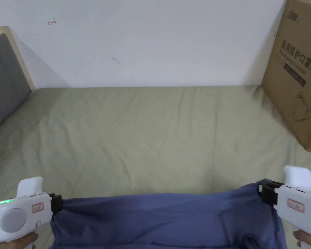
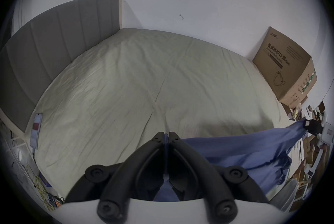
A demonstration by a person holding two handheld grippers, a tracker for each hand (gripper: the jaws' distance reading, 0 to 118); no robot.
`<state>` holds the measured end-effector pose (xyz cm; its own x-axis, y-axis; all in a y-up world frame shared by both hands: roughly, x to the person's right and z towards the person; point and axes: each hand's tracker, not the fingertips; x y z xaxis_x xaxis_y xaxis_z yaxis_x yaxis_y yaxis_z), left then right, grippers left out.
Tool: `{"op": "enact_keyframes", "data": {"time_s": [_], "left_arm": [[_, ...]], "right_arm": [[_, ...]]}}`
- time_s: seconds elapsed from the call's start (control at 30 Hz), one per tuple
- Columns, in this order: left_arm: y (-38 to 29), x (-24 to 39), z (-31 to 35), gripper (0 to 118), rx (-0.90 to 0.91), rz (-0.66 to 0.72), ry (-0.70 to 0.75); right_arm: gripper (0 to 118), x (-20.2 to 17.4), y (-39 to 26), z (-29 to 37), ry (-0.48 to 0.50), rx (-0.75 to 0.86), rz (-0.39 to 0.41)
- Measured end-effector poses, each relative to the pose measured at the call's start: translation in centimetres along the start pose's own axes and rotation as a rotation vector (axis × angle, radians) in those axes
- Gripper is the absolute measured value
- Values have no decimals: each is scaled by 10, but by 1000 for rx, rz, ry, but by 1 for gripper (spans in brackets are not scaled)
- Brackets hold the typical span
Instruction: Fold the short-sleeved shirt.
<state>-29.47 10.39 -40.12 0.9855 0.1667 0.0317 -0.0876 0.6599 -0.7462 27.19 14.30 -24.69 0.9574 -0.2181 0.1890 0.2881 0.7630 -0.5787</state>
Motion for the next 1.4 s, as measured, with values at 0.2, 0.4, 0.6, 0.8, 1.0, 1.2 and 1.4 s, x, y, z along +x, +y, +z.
{"op": "enact_keyframes", "data": {"time_s": [0.2, 0.4, 0.6, 0.8, 1.0, 1.2, 1.4], "left_arm": [[-45, -22, 38, 2, -28, 19, 9], [-112, -30, 47, 2, -133, 33, 41], [-159, -33, 31, 2, -232, -52, 107], [-166, -26, 28, 15, -236, -48, 131], [-130, -17, 80, 108, -60, 88, -27], [-71, 21, 158, 108, 258, 88, -140], [-44, 67, 203, 107, 548, -32, -101]], "right_arm": [[0, 3, -52, 67, 53, -9, -30], [0, 5, -126, 70, -1, -120, -121], [0, 16, -184, 40, -89, -232, -194], [1, 21, -188, 40, -112, -247, -233], [118, -10, -139, 80, -96, -78, -113], [113, -60, -68, 128, -10, 212, -2], [99, -99, -34, 154, -22, 444, 91]]}}
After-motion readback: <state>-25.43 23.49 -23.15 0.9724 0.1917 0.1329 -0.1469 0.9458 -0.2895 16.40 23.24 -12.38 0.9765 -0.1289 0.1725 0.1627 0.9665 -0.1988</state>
